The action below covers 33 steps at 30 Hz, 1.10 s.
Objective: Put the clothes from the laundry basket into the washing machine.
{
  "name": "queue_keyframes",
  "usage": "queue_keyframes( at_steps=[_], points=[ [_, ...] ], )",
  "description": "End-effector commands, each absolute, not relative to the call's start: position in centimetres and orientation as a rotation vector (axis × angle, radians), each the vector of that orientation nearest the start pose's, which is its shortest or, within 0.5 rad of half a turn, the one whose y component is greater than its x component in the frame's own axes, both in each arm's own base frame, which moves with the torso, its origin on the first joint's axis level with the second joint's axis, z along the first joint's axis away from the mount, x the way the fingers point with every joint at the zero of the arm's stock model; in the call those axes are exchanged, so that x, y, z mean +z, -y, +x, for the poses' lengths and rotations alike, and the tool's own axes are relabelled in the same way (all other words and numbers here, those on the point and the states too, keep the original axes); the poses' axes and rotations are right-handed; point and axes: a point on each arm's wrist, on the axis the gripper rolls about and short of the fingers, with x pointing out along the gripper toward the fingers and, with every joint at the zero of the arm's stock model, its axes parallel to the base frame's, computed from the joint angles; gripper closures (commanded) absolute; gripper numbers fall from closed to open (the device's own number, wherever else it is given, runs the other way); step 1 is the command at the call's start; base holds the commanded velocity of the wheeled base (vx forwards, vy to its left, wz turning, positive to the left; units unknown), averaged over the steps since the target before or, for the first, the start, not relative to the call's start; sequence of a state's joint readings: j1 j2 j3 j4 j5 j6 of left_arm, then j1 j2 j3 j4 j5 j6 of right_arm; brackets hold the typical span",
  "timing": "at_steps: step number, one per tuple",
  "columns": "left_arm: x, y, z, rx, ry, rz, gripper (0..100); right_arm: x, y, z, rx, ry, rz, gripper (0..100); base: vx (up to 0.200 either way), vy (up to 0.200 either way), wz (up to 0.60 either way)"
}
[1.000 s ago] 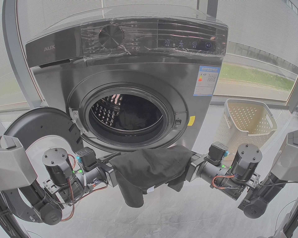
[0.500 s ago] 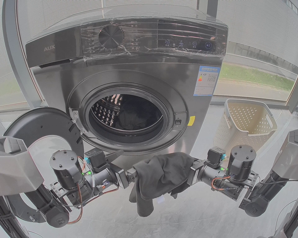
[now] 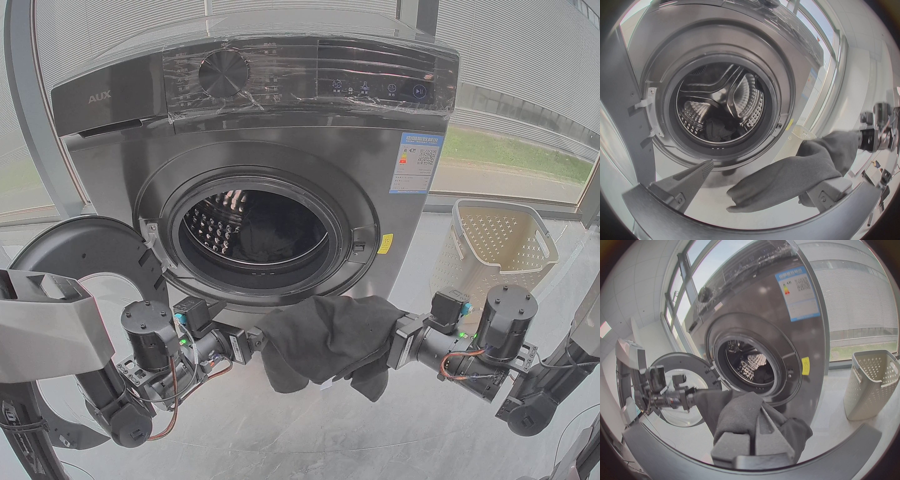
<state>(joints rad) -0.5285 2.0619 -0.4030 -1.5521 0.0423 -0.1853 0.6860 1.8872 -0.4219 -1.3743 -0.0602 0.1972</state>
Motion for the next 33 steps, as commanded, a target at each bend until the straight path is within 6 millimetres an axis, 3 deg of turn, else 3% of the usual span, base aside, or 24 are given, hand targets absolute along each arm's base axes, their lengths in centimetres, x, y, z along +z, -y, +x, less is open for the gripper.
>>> queue_keyframes(
  at_steps=[1, 5, 16, 24, 33],
  points=[
    [5.9, 15.5, 25.7, -0.489, -0.201, -0.110, 0, 13.2, -18.6, 22.6, 0.633, -0.063, 0.191, 100, 0.000, 0.000, 0.00],
    [6.1, 16.4, 24.8, -0.536, -0.199, -0.094, 0, 14.3, -19.1, 23.3, 0.624, -0.014, 0.210, 100, 0.000, 0.000, 0.00],
    [6.0, 17.4, 23.3, -0.612, -0.205, -0.047, 0, 14.9, -19.4, 24.3, 0.527, -0.012, 0.211, 100, 0.000, 0.000, 0.00],
    [6.5, 18.5, 23.4, -0.670, -0.177, -0.056, 0, 14.6, -19.6, 24.1, 0.529, -0.021, 0.207, 100, 0.000, 0.000, 0.00],
    [5.5, 17.7, 24.1, -0.640, -0.207, -0.032, 0, 14.7, -19.6, 24.1, 0.531, -0.021, 0.207, 100, 0.000, 0.000, 0.00]
  ],
)
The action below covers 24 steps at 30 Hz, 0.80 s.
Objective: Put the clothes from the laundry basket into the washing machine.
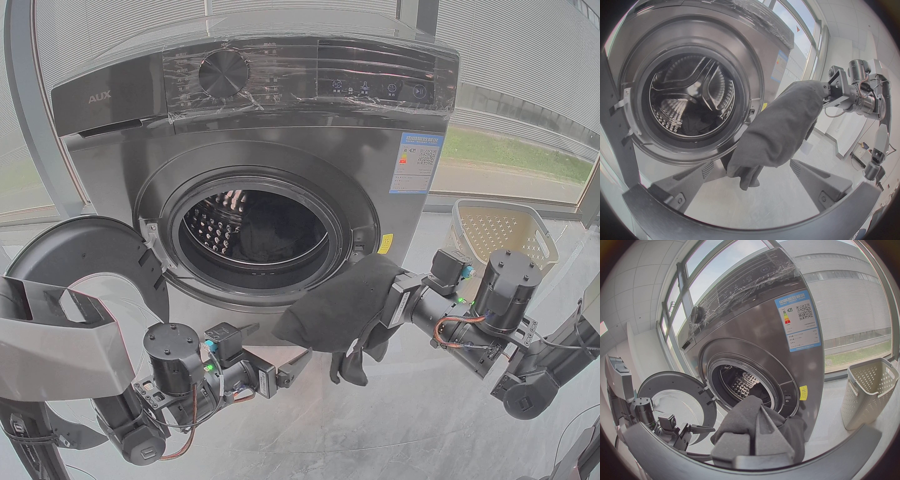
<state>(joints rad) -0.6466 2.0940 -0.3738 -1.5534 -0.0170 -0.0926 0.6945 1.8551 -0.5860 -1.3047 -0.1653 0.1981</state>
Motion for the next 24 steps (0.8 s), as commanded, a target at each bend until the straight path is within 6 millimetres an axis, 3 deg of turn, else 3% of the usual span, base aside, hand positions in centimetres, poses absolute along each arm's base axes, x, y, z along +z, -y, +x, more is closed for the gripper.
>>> queue_keyframes(
  at_steps=[1, 5, 11, 24],
  points=[
    [5.4, 17.4, 24.0, -0.632, -0.212, -0.026, 0, 14.8, -19.5, 24.1, 0.530, -0.016, 0.210, 100, 0.000, 0.000, 0.00],
    [4.9, 16.2, 23.8, -0.603, -0.243, 0.002, 0, 15.1, -19.4, 24.2, 0.526, -0.006, 0.212, 100, 0.000, 0.000, 0.00],
    [4.6, 16.2, 24.0, -0.603, -0.248, 0.007, 0, 14.9, -19.6, 23.9, 0.534, -0.016, 0.209, 100, 0.000, 0.000, 0.00],
    [2.7, 18.2, 29.0, -0.576, -0.177, 0.005, 0, 14.9, -20.4, 23.2, 0.569, -0.019, 0.209, 100, 0.000, 0.000, 0.00]
  ],
)
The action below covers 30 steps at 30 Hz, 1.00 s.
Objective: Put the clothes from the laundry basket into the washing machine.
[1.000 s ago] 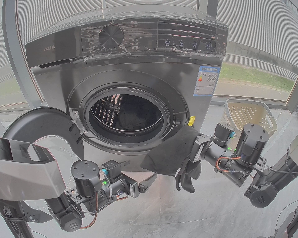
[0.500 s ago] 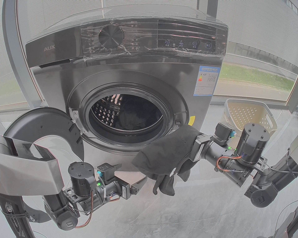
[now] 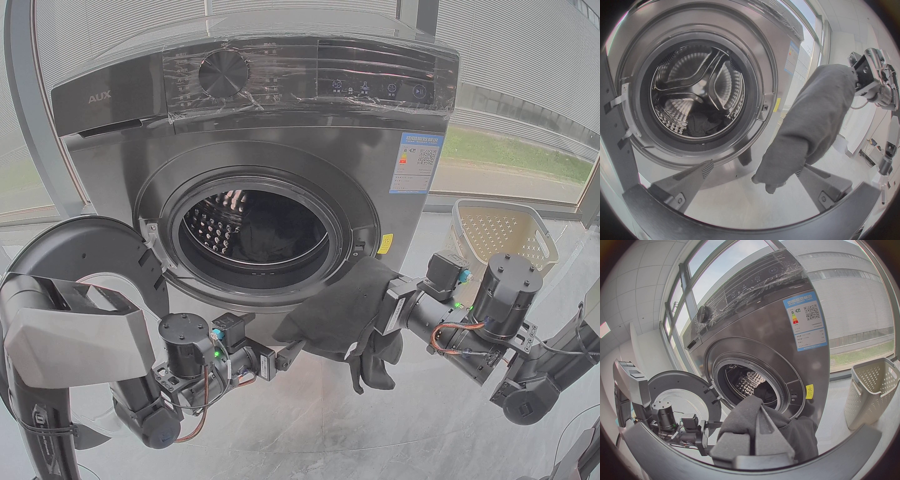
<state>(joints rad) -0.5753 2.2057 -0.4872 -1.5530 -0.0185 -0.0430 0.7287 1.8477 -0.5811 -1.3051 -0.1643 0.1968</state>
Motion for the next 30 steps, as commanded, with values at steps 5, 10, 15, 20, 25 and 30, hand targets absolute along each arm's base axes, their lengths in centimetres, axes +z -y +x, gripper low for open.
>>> queue_keyframes(
  at_steps=[5, 10, 15, 20, 25, 30],
  points=[
    [2.4, 18.6, 29.7, -0.576, -0.167, 0.007, 0, 14.9, -20.4, 23.2, 0.570, -0.018, 0.209, 100, 0.000, 0.000, 0.00],
    [1.2, 18.6, 29.8, -0.578, -0.193, 0.032, 0, 14.9, -20.4, 23.1, 0.574, -0.018, 0.209, 100, 0.000, 0.000, 0.00],
    [1.3, 18.6, 31.2, -0.556, -0.158, 0.025, 0, 14.8, -20.6, 23.0, 0.577, -0.021, 0.210, 100, 0.000, 0.000, 0.00],
    [3.0, 18.3, 32.8, -0.533, -0.076, -0.008, 0, 14.6, -20.6, 22.8, 0.584, -0.030, 0.206, 100, 0.000, 0.000, 0.00],
    [3.9, 18.7, 32.3, -0.588, -0.055, -0.006, 0, 14.5, -20.6, 22.8, 0.582, -0.030, 0.206, 100, 0.000, 0.000, 0.00],
    [4.1, 19.7, 31.8, -0.630, -0.049, -0.009, 100, 14.3, -20.6, 22.8, 0.585, -0.033, 0.205, 100, 0.000, 0.000, 0.00]
  ],
)
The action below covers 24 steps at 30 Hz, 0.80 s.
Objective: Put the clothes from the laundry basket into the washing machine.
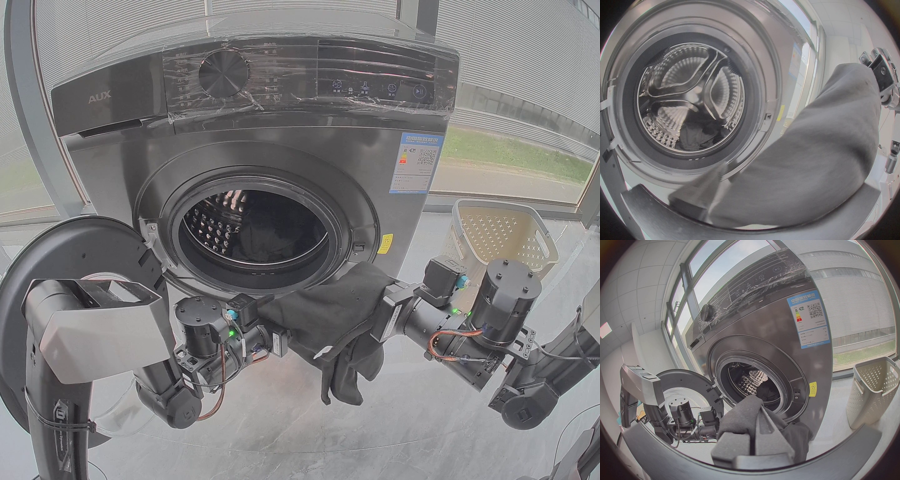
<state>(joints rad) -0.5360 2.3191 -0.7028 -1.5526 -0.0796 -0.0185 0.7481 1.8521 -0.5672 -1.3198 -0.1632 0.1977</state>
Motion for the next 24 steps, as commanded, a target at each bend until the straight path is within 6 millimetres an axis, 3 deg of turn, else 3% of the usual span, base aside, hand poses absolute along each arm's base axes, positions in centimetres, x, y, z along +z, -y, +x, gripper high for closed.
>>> queue_keyframes(
  at_steps=[1, 4, 10, 17, 24],
  points=[
    [4.1, 19.7, 31.8, -0.630, -0.047, -0.008, 100, 14.3, -20.6, 22.8, 0.583, -0.035, 0.203, 100, 0.000, 0.000, 0.00],
    [4.2, 19.7, 31.7, -0.633, -0.047, -0.008, 100, 14.2, -20.5, 22.8, 0.582, -0.037, 0.204, 100, 0.000, 0.000, 0.00],
    [7.0, 18.7, 29.7, -0.640, -0.017, -0.018, 100, 14.1, -20.4, 23.1, 0.575, -0.039, 0.203, 100, 0.000, 0.000, 0.00],
    [10.0, 15.4, 25.0, -0.649, -0.027, -0.023, 100, 12.9, -20.6, 23.6, 0.563, -0.071, 0.190, 100, 0.000, 0.000, 0.00],
    [11.8, 14.2, 23.9, -0.633, 0.021, -0.044, 100, 12.0, -21.0, 23.6, 0.570, -0.099, 0.172, 100, 0.000, 0.000, 0.00]
  ],
)
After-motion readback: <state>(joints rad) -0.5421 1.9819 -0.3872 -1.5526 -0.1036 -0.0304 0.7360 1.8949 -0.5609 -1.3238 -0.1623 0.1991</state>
